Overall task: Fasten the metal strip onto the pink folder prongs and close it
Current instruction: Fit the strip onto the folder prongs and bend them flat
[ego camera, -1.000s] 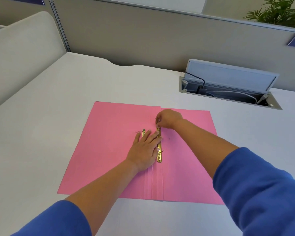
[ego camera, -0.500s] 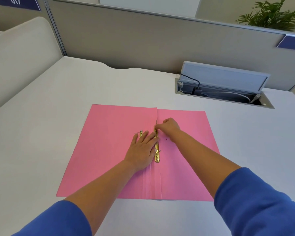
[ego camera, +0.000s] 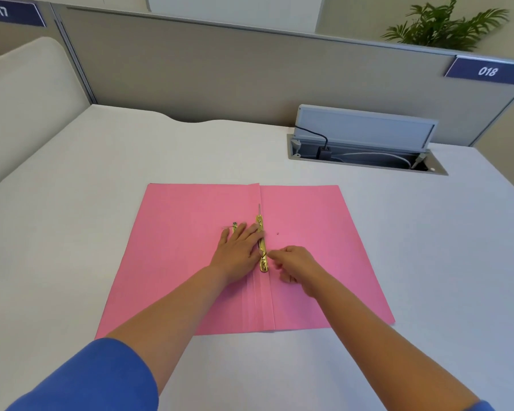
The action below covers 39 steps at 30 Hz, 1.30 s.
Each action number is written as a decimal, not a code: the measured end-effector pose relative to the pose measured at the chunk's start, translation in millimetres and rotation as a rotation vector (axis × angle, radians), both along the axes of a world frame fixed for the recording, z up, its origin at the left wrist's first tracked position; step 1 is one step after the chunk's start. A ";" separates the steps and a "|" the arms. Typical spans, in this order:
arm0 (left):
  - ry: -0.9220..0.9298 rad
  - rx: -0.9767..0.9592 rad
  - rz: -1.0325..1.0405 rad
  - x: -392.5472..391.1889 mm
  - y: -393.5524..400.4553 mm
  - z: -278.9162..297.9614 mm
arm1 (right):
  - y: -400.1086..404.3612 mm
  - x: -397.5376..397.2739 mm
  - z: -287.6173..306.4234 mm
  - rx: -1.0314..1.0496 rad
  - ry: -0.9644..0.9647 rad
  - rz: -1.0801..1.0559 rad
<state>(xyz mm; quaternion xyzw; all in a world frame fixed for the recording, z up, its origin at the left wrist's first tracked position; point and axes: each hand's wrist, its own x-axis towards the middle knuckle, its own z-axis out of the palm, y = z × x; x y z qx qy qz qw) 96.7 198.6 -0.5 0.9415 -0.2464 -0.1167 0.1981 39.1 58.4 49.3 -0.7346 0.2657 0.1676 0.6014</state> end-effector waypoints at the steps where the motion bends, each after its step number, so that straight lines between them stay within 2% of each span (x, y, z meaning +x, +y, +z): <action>1: 0.019 0.002 -0.001 0.7 0.4 0.3 | 1.6 -1.0 1.5 0.010 0.013 -0.009; 6: 0.120 -0.011 0.007 1.4 -1.1 3.2 | 4.4 -1.3 9.8 0.058 0.112 -0.078; 10: 0.149 -0.023 0.018 2.0 -3.5 6.8 | 7.1 3.4 15.5 -0.014 0.166 -0.025; 17: 0.150 -0.007 0.036 1.6 -3.7 6.9 | 10.9 -7.4 -4.0 -0.146 0.006 -0.010; 25: 0.152 -0.019 0.055 1.9 -4.9 4.1 | 13.9 -21.8 -11.0 -0.443 -0.131 0.062; 34: 0.163 -0.039 0.063 2.0 -5.3 2.9 | 20.4 -29.1 -13.3 -0.894 -0.243 0.338; 39: 0.160 -0.034 0.050 1.1 -4.1 3.1 | 30.6 -25.8 -6.1 -1.026 -0.217 0.461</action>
